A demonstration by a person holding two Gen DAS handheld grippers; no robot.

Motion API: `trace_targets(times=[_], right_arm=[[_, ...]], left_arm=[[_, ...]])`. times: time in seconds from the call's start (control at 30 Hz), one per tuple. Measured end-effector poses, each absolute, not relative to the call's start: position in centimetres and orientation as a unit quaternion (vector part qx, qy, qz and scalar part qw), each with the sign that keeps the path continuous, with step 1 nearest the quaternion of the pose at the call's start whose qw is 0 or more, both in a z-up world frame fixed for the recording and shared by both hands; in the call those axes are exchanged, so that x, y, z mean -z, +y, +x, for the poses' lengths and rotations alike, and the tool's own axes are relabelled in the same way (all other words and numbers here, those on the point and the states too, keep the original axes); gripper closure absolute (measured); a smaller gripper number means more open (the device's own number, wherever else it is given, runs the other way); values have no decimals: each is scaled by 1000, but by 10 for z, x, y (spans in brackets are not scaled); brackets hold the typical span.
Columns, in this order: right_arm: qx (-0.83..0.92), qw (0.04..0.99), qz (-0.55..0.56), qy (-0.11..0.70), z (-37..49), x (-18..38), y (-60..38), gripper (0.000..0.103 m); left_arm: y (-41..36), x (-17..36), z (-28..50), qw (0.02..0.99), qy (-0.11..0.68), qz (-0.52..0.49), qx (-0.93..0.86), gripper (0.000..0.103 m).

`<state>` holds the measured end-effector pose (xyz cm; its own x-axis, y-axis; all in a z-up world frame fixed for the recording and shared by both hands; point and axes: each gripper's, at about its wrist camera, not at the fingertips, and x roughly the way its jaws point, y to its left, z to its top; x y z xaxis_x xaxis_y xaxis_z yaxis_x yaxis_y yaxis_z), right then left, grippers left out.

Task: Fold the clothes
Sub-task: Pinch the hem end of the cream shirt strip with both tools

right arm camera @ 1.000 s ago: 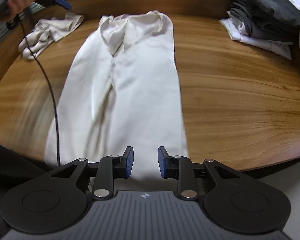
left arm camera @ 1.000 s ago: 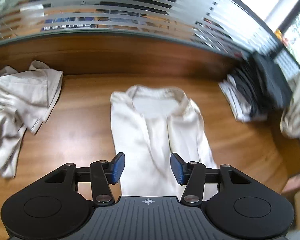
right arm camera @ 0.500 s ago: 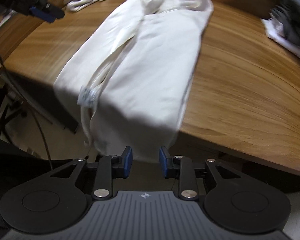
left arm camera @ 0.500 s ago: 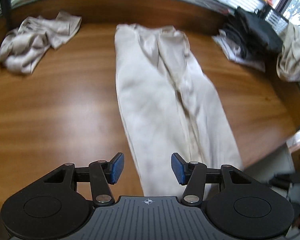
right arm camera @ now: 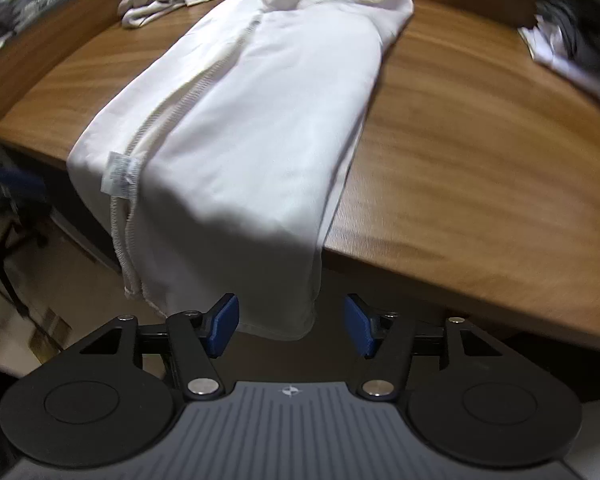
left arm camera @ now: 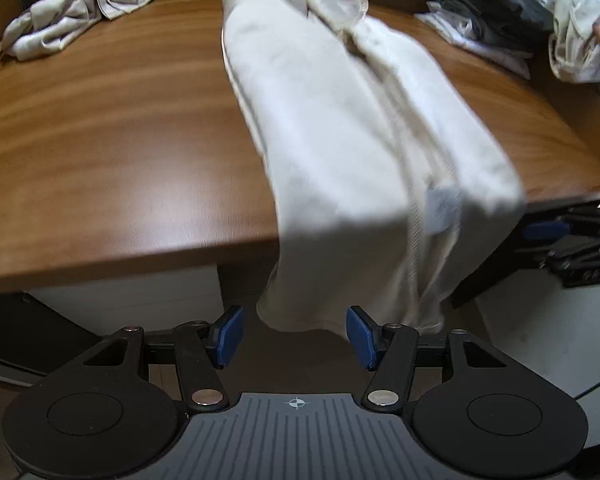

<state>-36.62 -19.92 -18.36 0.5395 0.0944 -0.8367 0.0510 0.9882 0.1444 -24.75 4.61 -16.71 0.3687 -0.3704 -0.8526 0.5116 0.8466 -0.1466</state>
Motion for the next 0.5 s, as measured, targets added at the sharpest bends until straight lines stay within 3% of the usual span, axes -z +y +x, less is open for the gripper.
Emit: trace_targets(times=[0.07,0.17,0.5], right_arm=[[-15,881,77,467,-368,197,-200,35],[-31,891,66,449,-369,214,-200,26],[-106,914,82,382,-367,252,-203,25]], left_arm=[[46,183,-246,827,483,81,277,43],[43,199,-240,827,459,108,305,41],[27,230,-227,788,399,172,436,38]])
